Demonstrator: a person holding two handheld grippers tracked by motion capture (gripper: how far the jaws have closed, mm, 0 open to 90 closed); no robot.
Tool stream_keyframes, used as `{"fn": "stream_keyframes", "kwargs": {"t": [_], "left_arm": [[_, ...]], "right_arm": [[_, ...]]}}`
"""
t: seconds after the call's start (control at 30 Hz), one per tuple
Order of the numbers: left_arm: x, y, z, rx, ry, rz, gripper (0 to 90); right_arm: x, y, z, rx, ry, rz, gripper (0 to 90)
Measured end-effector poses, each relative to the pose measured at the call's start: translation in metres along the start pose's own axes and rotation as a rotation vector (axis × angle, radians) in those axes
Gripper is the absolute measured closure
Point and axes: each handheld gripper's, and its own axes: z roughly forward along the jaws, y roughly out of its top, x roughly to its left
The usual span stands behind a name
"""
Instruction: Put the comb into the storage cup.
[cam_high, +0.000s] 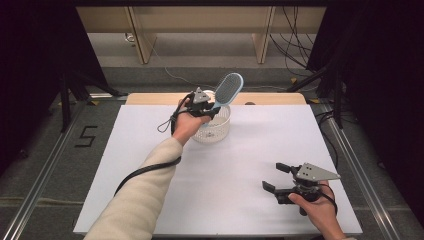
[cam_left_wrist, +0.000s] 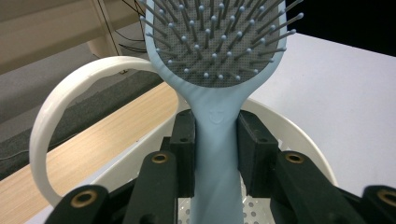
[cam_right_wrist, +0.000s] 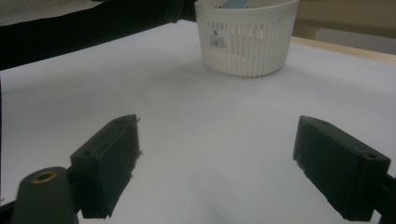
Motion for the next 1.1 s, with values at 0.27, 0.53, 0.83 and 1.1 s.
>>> {"fn": "stream_keyframes", "kwargs": {"t": [0.27,0.53,0.83,1.1], "left_arm": [[0.0,-0.001,0.001,0.0,-0.002,0.006,69.6],[0.0,-0.002,0.003,0.011,-0.003,0.006,69.2],[0.005,-0.001,-0.003,0.052,0.033,-0.041,43.4],[0.003,0.0,-0.017,0.093,0.049,-0.033,22.1]], "right_arm": [[0.0,0.0,0.0,0.001,-0.001,0.0,15.4],[0.0,0.0,0.0,0.001,0.0,0.0,15.5],[0.0,0.0,0.0,0.003,0.001,0.0,15.5],[0.0,0.0,0.0,0.005,0.0,0.0,15.4]]}}
